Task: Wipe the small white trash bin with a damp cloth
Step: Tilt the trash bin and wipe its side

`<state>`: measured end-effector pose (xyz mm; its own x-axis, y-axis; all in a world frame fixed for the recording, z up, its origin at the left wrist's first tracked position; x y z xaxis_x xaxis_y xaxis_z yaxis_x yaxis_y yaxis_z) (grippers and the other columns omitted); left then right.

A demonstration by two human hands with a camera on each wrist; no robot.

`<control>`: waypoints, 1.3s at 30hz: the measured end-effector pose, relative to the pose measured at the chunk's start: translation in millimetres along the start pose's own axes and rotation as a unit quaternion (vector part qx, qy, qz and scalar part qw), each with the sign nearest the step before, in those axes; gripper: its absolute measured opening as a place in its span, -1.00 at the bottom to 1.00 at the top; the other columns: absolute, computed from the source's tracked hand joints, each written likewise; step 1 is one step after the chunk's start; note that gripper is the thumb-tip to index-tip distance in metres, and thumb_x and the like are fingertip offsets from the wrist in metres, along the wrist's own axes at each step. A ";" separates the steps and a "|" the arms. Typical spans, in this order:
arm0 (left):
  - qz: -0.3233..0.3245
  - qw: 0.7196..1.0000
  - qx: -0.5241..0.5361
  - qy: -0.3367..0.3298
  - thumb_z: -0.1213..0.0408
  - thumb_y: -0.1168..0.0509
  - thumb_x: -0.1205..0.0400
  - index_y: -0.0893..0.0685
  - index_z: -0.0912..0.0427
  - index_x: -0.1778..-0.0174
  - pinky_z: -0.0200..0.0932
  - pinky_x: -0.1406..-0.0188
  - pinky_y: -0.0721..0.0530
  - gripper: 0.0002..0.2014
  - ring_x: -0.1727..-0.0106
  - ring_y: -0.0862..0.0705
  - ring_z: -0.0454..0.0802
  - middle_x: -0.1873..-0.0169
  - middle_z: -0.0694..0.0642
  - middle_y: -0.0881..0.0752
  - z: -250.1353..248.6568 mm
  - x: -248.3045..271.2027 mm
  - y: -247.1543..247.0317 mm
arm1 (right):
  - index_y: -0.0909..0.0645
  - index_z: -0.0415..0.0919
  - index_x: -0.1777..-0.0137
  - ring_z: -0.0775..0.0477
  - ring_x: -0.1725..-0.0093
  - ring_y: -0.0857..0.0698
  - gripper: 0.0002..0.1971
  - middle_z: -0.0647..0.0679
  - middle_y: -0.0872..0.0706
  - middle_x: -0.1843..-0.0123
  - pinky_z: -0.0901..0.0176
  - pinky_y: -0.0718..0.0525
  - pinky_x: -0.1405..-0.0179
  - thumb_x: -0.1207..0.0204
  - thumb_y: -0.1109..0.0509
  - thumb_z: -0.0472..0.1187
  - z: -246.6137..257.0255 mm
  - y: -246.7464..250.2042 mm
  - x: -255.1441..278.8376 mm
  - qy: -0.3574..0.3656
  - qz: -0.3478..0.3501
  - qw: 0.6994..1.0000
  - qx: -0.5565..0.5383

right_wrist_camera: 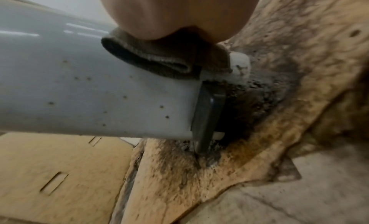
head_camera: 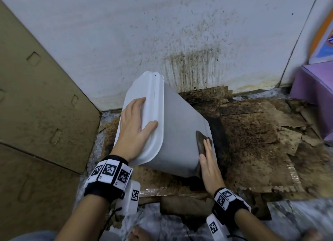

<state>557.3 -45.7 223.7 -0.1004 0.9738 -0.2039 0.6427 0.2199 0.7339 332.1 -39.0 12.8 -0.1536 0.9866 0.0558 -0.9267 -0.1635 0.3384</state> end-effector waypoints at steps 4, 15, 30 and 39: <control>0.003 1.000 -0.002 0.002 -0.25 -0.12 -0.51 -0.24 0.02 -0.70 -0.09 -0.59 -0.09 -0.18 -0.63 -0.13 -0.17 -0.62 -0.04 -0.26 -0.9 0.5 0.4 | 0.01 0.08 -0.77 0.11 -0.78 0.01 -0.46 0.28 -0.02 -0.73 0.24 0.09 -0.67 -0.83 -0.03 -0.04 -20.0 6.5 0.4 -0.089 -0.023 0.995 -0.046; 0.006 1.000 -0.013 0.001 -0.26 -0.09 -0.50 -0.22 0.04 -0.71 -0.11 -0.58 -0.07 -0.15 -0.63 -0.11 -0.19 -0.64 -0.01 -0.25 -11.6 0.9 -1.9 | -0.46 -0.09 -0.62 -0.27 -0.49 -0.56 -0.58 -0.18 -0.64 -0.49 0.24 -0.35 -0.29 -0.82 -0.07 -0.13 -1.5 23.8 0.6 -0.130 -0.148 0.978 -0.063; 0.015 0.998 -0.061 -0.015 0.00 0.03 -0.82 -0.20 0.08 -0.75 -0.05 -0.71 -0.09 -0.45 -0.66 -0.07 -0.14 -0.69 0.01 -0.22 -83.7 -7.4 -41.9 | -0.45 0.07 -0.63 0.20 -0.54 -0.53 -0.58 0.20 -0.58 -0.55 -0.03 -0.50 -0.58 -0.81 -0.12 0.02 178.8 60.5 -30.4 0.077 -0.079 0.957 -0.267; 0.043 0.998 0.041 0.012 0.11 0.07 -0.83 -0.19 0.15 -0.77 -0.10 -0.71 -0.08 -0.46 -0.67 -0.10 -0.13 -0.72 0.02 -0.24 -121.8 -15.7 -71.9 | -0.16 0.42 -0.68 0.10 -0.50 -0.54 -0.33 0.18 -0.40 -0.59 -0.10 -0.51 -0.56 -0.56 -0.13 0.46 153.9 90.6 -61.9 0.057 -0.001 0.994 -0.092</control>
<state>420.2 -69.7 253.1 -0.0587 0.9903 -0.1262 0.7093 0.1303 0.6927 310.5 -114.8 184.6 -0.1807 0.9820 -0.0543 -0.9722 -0.1700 0.1609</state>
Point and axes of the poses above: each hand's wrist, its own x-axis away from the middle knuckle, its own y-axis out of the back of the hand, z = x × y, the point moved 8 cm from there along -x, towards the middle knuckle
